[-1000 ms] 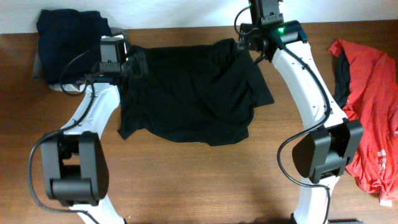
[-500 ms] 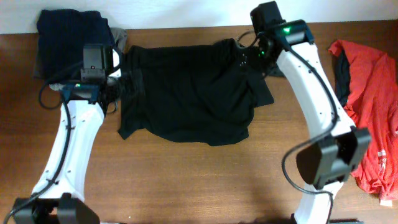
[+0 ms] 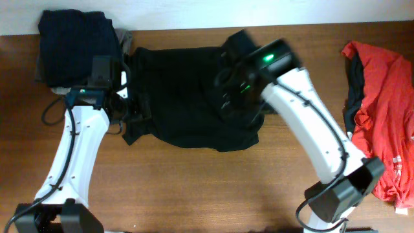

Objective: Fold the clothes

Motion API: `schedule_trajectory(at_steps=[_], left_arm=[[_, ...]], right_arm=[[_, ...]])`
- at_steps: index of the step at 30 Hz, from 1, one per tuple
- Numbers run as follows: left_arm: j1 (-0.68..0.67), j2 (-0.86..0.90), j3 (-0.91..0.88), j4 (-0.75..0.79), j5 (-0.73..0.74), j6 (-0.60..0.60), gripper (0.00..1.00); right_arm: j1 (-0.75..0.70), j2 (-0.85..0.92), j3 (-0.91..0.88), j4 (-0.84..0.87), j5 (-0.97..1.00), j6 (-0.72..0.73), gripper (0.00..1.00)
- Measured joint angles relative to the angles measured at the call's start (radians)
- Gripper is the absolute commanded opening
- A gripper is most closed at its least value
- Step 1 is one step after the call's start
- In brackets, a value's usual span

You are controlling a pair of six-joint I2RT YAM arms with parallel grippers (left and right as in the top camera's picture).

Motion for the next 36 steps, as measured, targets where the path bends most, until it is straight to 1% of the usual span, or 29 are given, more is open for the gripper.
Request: schedule_trajectory(at_steps=[3,8,12,14,15,17,18,19,25,26,29,30,36], left_arm=[[0.0,0.019,-0.035,0.021,0.0,-0.007,0.98],[0.0,0.08,-0.052,0.049,0.004,-0.015,0.98],[0.0,0.124,-0.053,0.089,0.016,-0.015,0.98],[0.0,0.148,-0.053,0.108,0.021,-0.015,0.98],[0.0,0.159,-0.053,0.113,0.024,-0.015,0.98],[0.0,0.179,-0.054,0.129,0.024,-0.015,0.98],[0.0,0.191,-0.054,0.141,0.024,-0.015,0.98],[0.0,0.198,-0.054,0.148,0.025,-0.016,0.98],[0.0,0.248,-0.055,0.163,0.027,-0.016,0.98],[0.0,0.25,-0.056,0.167,0.027,-0.015,0.98],[0.0,0.251,-0.055,0.183,0.027,-0.016,0.98],[0.0,0.251,-0.055,0.187,0.027,-0.016,0.98],[0.0,0.251,-0.055,0.198,0.028,-0.016,0.98]], right_arm=[[0.042,0.0,-0.075,0.024,-0.032,0.03,0.99],[0.061,0.0,-0.188,0.103,-0.116,0.064,0.99],[0.077,0.0,-0.291,0.178,-0.166,0.071,0.99],[0.093,0.0,-0.349,0.246,-0.183,0.04,1.0],[0.1,0.0,-0.373,0.275,-0.189,0.014,0.96],[0.111,0.0,-0.412,0.322,-0.197,-0.055,0.8],[0.116,0.0,-0.432,0.348,-0.2,-0.102,0.75],[0.119,0.0,-0.448,0.364,-0.204,-0.125,0.74],[0.143,0.0,-0.551,0.442,-0.206,-0.283,0.78],[0.153,0.0,-0.561,0.451,-0.203,-0.307,0.8],[0.207,0.0,-0.585,0.477,-0.166,-0.362,0.92],[0.228,0.0,-0.589,0.485,-0.148,-0.373,0.94],[0.332,0.019,-0.593,0.539,-0.073,-0.435,0.98]])
